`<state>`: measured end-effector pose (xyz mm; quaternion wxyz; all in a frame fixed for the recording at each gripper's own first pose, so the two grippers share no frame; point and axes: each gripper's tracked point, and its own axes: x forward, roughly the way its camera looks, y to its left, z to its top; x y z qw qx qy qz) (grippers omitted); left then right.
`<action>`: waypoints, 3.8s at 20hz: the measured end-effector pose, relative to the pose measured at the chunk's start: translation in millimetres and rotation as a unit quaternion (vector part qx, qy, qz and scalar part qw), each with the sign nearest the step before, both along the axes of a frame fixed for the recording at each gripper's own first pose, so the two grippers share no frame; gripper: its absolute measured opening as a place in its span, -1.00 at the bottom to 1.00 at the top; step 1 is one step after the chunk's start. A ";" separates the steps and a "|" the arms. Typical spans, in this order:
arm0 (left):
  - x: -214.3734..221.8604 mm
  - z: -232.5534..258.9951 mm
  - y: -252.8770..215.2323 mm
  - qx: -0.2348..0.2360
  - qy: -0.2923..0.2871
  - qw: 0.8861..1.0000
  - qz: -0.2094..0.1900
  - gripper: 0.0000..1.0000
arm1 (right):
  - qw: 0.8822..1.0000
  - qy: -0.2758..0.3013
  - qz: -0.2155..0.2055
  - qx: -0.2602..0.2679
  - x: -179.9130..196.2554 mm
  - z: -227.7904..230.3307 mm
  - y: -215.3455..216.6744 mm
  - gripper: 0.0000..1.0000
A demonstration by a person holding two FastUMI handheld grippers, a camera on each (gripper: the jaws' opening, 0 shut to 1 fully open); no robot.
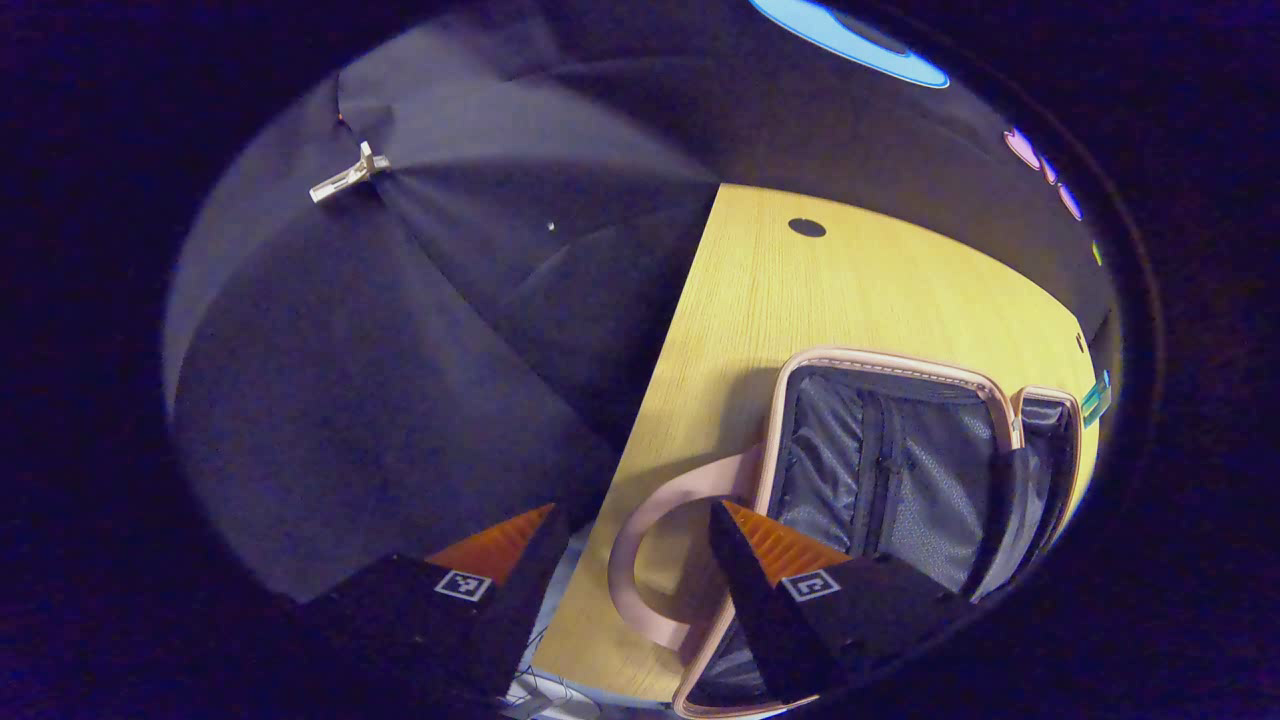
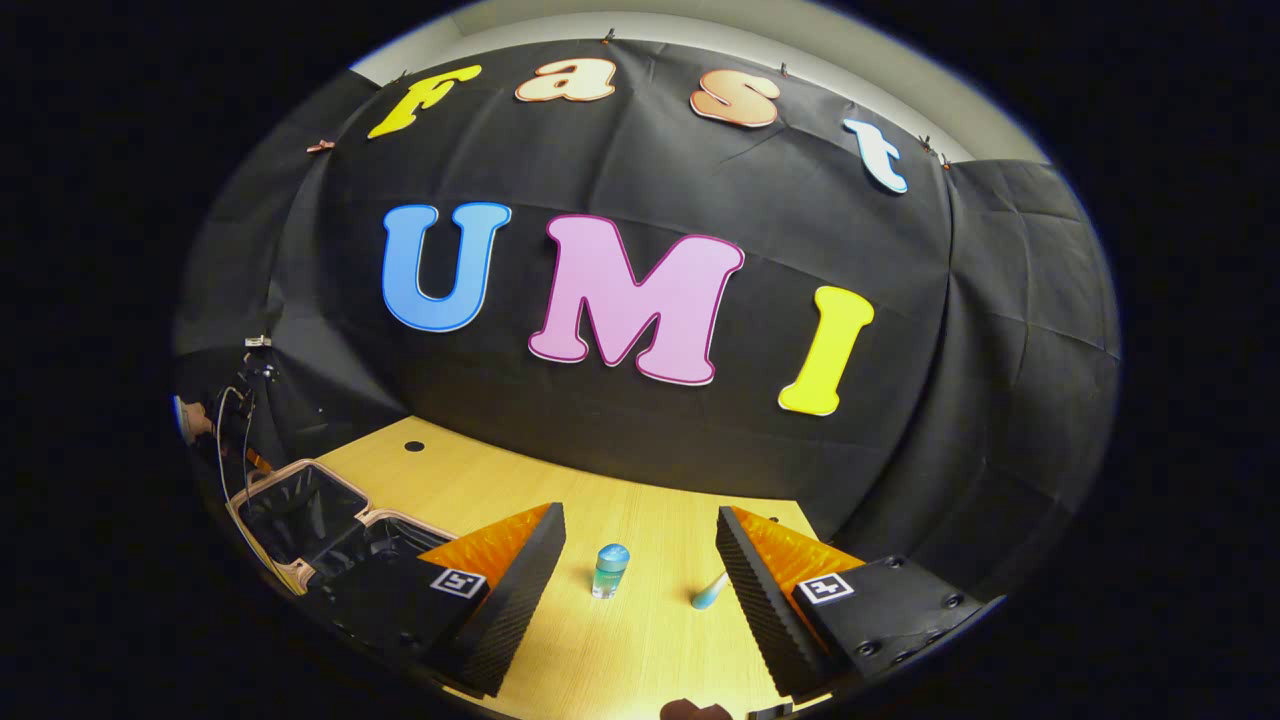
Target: First open the suitcase, pack the skin care products into it, and then close the suitcase.
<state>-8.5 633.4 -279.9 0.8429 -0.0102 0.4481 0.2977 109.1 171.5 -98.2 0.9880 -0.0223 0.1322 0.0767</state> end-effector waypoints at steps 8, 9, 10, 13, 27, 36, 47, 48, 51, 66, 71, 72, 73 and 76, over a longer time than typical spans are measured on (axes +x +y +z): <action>69.0 161.5 -128.9 0.106 -0.203 0.963 -0.140 0.94 | 0.999 -0.010 -0.027 0.025 15.2 -0.5 -8.7 0.93; 73.8 171.3 -153.8 0.102 -0.221 0.958 -0.154 0.95 | 0.999 -0.013 -0.030 0.026 17.9 0.0 -13.6 0.93; 83.2 183.6 -179.6 0.099 -0.239 0.951 -0.170 0.95 | 0.999 -0.018 -0.034 0.028 22.4 1.5 -19.1 0.93; 110.7 215.0 -268.1 0.064 -0.302 0.928 -0.207 0.96 | 0.999 -0.024 -0.031 0.029 34.9 -0.3 -31.4 0.93; 222.8 116.8 -591.7 -0.094 -0.269 0.879 -0.383 0.96 | 1.000 0.016 0.007 0.009 93.6 -86.7 -80.1 0.93; 287.1 -9.7 -623.1 -0.125 -0.172 0.907 -0.364 0.93 | 0.993 0.107 0.029 0.044 116.9 -190.9 -92.7 0.94; 347.9 -68.2 -623.8 -0.086 -0.136 0.920 -0.359 0.02 | 0.978 0.196 0.043 0.054 140.0 -294.4 -97.0 0.90; 348.0 -66.0 -624.4 -0.089 -0.135 0.918 -0.363 -0.06 | 0.977 0.203 0.040 0.052 141.8 -301.5 -97.6 0.94; 348.1 -66.1 -622.9 -0.096 -0.135 0.919 -0.358 0.01 | 0.971 0.233 0.032 0.051 147.1 -328.8 -96.8 0.94; 330.5 -1.8 -610.0 -0.124 -0.128 0.920 -0.350 -0.14 | 0.973 0.217 0.039 0.062 127.8 -268.0 -96.5 -0.48; 247.7 50.8 -544.3 -0.130 -0.077 0.925 -0.348 -0.14 | 0.977 0.181 0.061 0.095 91.7 -195.1 -65.4 -0.50; 223.5 51.5 -525.4 -0.137 -0.053 0.930 -0.336 -0.14 | 0.977 0.177 0.069 0.097 82.3 -186.1 -57.4 -0.37; 198.2 50.1 -503.1 -0.147 -0.029 0.935 -0.320 -0.14 | 0.978 0.171 0.076 0.094 72.1 -176.3 -49.4 -0.37; 127.7 31.5 -446.6 -0.165 0.050 0.945 -0.279 -0.14 | 0.977 0.164 0.101 0.093 40.8 -159.5 -19.6 -0.37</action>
